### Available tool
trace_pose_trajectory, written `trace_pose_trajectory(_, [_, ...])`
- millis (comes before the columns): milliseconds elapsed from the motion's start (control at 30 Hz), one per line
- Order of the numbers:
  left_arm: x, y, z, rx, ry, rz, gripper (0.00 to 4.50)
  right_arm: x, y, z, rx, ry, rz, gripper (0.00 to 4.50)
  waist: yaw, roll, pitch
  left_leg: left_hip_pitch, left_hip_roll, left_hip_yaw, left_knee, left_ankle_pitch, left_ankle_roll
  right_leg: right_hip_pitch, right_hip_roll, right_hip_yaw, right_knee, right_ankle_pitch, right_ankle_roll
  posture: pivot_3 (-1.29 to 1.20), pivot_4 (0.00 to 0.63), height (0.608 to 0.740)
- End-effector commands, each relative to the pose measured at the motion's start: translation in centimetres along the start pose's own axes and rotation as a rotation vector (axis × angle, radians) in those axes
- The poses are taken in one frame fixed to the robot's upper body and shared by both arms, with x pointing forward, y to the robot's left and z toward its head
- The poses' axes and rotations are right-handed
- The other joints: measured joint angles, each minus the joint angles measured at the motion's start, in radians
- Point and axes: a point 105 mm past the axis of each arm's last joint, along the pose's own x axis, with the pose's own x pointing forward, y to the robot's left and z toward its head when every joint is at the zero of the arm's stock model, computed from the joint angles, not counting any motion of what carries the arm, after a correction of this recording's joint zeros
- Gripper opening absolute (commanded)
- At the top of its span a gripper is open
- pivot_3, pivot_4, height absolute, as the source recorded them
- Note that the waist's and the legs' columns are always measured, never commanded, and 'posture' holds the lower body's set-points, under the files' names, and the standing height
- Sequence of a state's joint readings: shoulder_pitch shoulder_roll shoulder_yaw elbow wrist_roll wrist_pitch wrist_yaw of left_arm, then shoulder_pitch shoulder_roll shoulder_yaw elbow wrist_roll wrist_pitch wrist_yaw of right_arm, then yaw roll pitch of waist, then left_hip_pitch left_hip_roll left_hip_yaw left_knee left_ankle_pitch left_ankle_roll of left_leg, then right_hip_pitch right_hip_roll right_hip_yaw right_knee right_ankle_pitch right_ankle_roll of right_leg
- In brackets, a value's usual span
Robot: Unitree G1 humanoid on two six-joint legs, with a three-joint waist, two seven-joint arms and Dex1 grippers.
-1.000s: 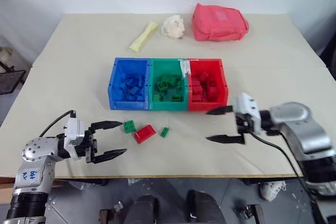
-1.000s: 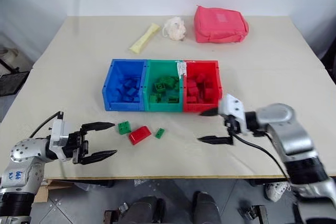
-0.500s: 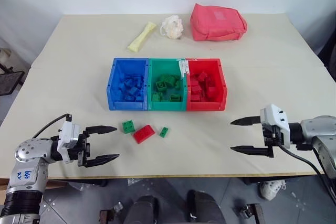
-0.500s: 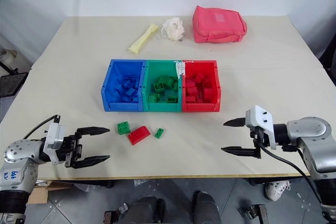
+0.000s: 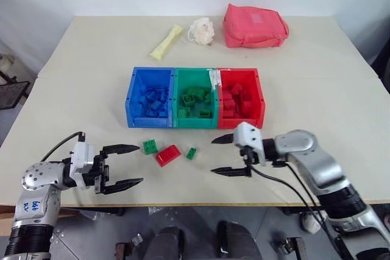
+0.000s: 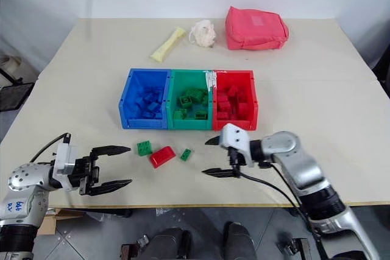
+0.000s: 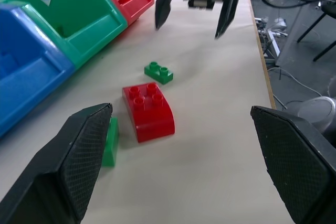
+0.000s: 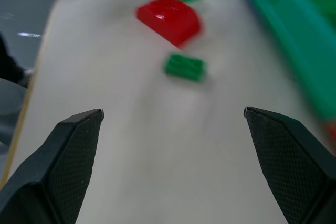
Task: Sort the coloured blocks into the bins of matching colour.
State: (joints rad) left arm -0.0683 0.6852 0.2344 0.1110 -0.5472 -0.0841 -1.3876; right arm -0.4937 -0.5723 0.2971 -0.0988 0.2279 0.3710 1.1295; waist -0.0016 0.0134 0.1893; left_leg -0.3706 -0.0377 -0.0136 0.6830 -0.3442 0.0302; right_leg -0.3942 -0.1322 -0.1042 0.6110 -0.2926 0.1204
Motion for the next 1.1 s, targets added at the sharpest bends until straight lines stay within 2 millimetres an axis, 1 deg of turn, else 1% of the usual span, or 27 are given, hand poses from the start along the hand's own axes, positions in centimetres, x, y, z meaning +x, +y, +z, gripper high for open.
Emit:
trace_pose_trajectory(33, [0.0,-0.1,1.1,0.038,-0.031,0.006,4.50,2.3,-0.8,0.7,-0.047,-0.005,-0.021,4.48,-0.001,0.000,0.000,0.000,0.000,0.000,0.000,0.000,0.000,0.000,0.000,0.000,0.000,0.000,0.000,0.00,0.150,0.740])
trace_pose_trajectory(133, [0.0,-0.2,1.2,0.047,-0.041,0.015,4.50,3.8,-1.0,0.6,-0.055,0.000,-0.012,4.48,-0.001,0.000,0.000,0.000,0.000,-0.001,0.000,0.000,0.000,0.000,0.001,0.000,0.001,0.000,0.000,0.00,0.150,0.740])
trace_pose_trajectory(300, [0.1,-0.2,1.2,0.046,-0.040,0.023,4.50,4.8,-1.3,0.3,-0.062,0.008,-0.003,4.48,-0.003,0.000,0.000,0.000,-0.002,-0.001,0.000,0.000,0.000,0.000,0.002,0.000,0.001,0.000,0.000,0.00,0.150,0.740])
trace_pose_trajectory(367, [0.2,-0.3,1.3,0.047,-0.045,0.027,4.50,5.1,-1.0,0.1,-0.070,0.013,0.029,4.48,-0.005,0.000,0.000,0.000,-0.001,-0.001,0.000,0.000,0.000,0.000,0.002,0.000,0.001,0.000,0.000,0.00,0.150,0.740])
trace_pose_trajectory(467, [0.2,-0.4,1.4,0.049,-0.047,0.032,4.50,5.3,-1.1,0.1,-0.070,0.015,0.025,3.86,-0.006,0.000,0.000,0.001,0.000,-0.001,0.000,0.000,0.000,0.000,0.002,0.000,0.002,0.000,0.000,0.00,0.150,0.740])
trace_pose_trajectory(600, [0.3,-0.4,1.4,0.049,-0.049,0.036,4.50,5.5,-1.2,0.3,-0.073,0.005,0.021,2.50,-0.007,0.000,0.000,0.001,0.000,-0.001,0.000,0.000,0.000,0.000,0.002,0.000,0.002,0.000,0.000,0.00,0.150,0.740])
trace_pose_trajectory(667, [0.3,-0.4,1.4,0.049,-0.051,0.038,4.50,5.6,-1.2,0.3,-0.076,0.003,0.025,1.75,-0.007,0.000,0.000,0.001,0.000,-0.001,0.000,0.000,0.000,0.000,0.002,0.000,0.002,0.000,0.000,0.00,0.150,0.740])
trace_pose_trajectory(700, [0.4,-0.4,1.4,0.049,-0.053,0.040,4.50,5.5,-1.2,0.4,-0.078,0.002,0.024,1.50,-0.007,0.000,0.000,0.001,0.000,-0.001,0.000,0.000,0.000,0.000,0.002,0.000,0.002,0.000,0.000,0.00,0.150,0.740])
trace_pose_trajectory(833, [0.5,-0.3,1.8,0.051,-0.073,0.069,4.50,5.3,-1.3,1.2,-0.092,-0.027,0.016,1.46,-0.007,0.000,0.000,0.001,0.000,-0.001,0.000,0.000,0.000,0.000,0.002,0.000,0.002,0.000,0.000,0.00,0.150,0.740])
trace_pose_trajectory(967, [0.9,0.8,3.2,0.072,-0.135,0.161,4.50,4.1,-2.4,4.4,-0.113,-0.105,-0.026,1.46,-0.006,0.000,0.000,0.001,0.000,-0.001,0.000,0.000,0.000,0.000,0.001,0.000,0.002,0.000,0.000,0.00,0.150,0.740])
trace_pose_trajectory(1000, [1.0,1.0,3.4,0.072,-0.146,0.177,4.50,3.9,-2.6,4.8,-0.116,-0.112,-0.035,1.46,-0.006,0.000,0.000,0.000,0.000,-0.001,0.000,0.000,0.000,-0.001,0.001,0.000,0.002,0.000,0.000,0.00,0.150,0.740])
trace_pose_trajectory(1100, [1.5,1.7,4.4,0.072,-0.187,0.220,4.50,2.8,-4.7,7.2,-0.141,-0.142,-0.107,1.46,-0.006,0.000,0.000,0.001,0.000,-0.001,0.000,0.000,0.000,-0.001,0.001,0.000,0.002,0.000,0.000,0.00,0.150,0.740])
